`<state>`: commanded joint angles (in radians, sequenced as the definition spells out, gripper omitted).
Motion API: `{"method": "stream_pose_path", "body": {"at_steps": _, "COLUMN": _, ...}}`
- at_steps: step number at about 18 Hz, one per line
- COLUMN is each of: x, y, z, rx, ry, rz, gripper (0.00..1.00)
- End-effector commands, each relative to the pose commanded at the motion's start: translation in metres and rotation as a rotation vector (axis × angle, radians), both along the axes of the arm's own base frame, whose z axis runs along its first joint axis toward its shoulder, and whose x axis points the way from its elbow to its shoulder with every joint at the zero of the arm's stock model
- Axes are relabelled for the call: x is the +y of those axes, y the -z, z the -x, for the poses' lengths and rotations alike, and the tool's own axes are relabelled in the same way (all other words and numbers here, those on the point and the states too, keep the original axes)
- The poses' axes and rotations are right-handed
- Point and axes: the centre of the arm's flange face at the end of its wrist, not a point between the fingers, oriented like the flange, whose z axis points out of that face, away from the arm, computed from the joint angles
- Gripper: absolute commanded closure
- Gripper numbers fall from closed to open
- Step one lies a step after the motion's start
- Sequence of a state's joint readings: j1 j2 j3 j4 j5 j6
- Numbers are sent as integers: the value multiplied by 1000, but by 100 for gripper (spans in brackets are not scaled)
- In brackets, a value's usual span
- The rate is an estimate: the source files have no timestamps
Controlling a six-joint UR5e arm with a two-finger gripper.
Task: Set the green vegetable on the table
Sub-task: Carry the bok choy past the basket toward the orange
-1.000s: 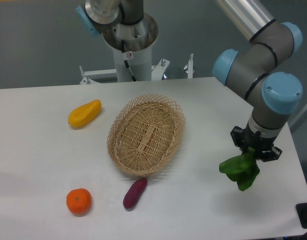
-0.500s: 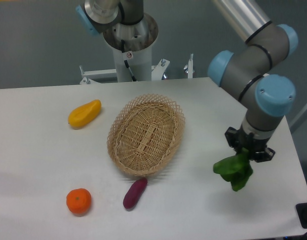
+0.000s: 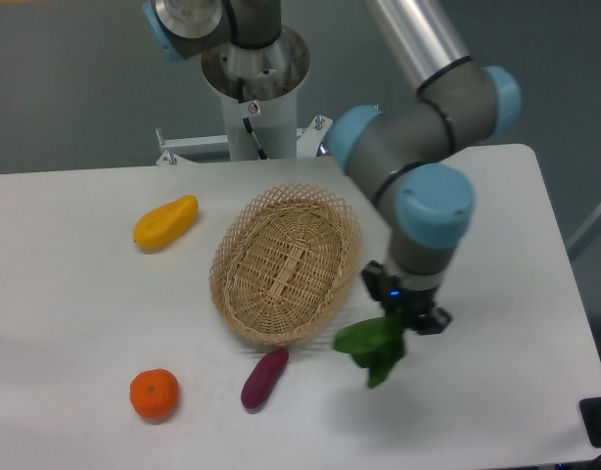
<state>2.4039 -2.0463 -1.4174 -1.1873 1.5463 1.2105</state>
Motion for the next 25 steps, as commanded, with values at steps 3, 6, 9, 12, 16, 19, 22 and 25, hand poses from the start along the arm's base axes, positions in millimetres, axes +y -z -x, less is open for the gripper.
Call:
{"method": "stream_pose_path", "body": {"at_steps": 3, "x": 20, "y": -1, "z": -29, "rx": -2, "ry": -1, "rz": -3, "gripper": 78}}
{"method": "stream_pose_path", "body": {"at_steps": 6, "x": 39, "y": -10, "z": -63, "rx": -11, "ry": 6, "rz": -27, "gripper": 78}}
{"method": "stream_pose_path", "body": {"at_steps": 9, "x": 59, "y": -10, "z": -101, "rx": -25, "ry": 1, "rz": -33, "gripper": 78}}
{"method": "stream_pose_path", "body": {"at_steps": 12, "x": 65, "y": 3, "z": -131, "rx": -44, "ry": 39, "rz": -8, "gripper": 78}}
{"method": "stream_pose_path", "body": {"at_steps": 16, "x": 60, "y": 33, "z": -174, "rx": -80, "ry": 88, "rz": 49, "gripper": 77}}
{"method": "stream_pose_path", "body": {"at_steps": 19, "x": 64, "y": 36, "z": -203, "rx": -86, "ry": 127, "rz": 66, "gripper": 77}}
{"method": "stream_pose_path", "body": {"at_steps": 22, "x": 68, "y": 24, "z": -232, "rx": -77, "ry": 143, "rz": 50, "gripper": 76}}
{"method": "stream_pose_path", "body": {"at_steps": 25, "x": 72, "y": 20, "z": -258, "rx": -73, "ry": 148, "rz": 50, "gripper": 73}}
